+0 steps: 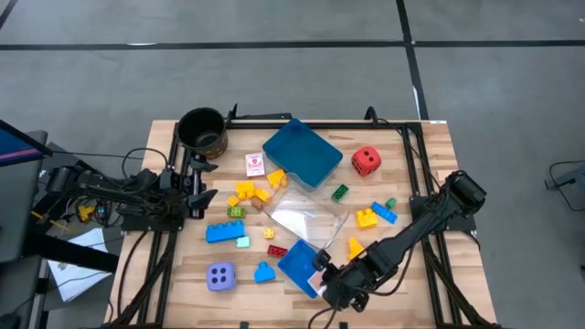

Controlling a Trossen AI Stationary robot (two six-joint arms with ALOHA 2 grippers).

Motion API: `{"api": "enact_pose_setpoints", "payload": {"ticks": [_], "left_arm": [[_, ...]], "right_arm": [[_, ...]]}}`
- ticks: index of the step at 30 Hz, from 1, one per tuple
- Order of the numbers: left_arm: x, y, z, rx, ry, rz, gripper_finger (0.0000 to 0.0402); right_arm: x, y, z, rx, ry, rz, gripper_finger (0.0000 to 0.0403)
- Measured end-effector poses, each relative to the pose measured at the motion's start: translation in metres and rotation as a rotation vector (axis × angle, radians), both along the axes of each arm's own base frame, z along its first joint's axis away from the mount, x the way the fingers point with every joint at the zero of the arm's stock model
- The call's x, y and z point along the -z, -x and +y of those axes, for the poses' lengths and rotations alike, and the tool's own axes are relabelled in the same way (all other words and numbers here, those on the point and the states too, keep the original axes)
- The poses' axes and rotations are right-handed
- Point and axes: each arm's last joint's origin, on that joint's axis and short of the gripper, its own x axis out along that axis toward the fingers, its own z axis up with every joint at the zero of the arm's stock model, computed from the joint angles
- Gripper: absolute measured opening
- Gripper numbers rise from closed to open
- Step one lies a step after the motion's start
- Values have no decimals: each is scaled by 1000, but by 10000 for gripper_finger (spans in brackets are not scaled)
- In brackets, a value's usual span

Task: Pick & Place Toys
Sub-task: Put the orange playing card box into the blue bin, then put the pink playing card box into the blue bin

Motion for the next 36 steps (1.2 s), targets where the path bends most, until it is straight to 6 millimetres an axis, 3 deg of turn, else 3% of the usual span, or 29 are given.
{"api": "enact_pose_setpoints", "payload": {"ticks": [9,26,36], "left_arm": [[0,0,0,0,0,0,301],[0,0,0,0,1,0,301],[0,0,0,0,0,0,301]], "right_arm": [[0,-2,-3,28,-8,2,98],[-1,2,2,31,127,-86,97],[-3,11,6,132,72,-49,97]]}}
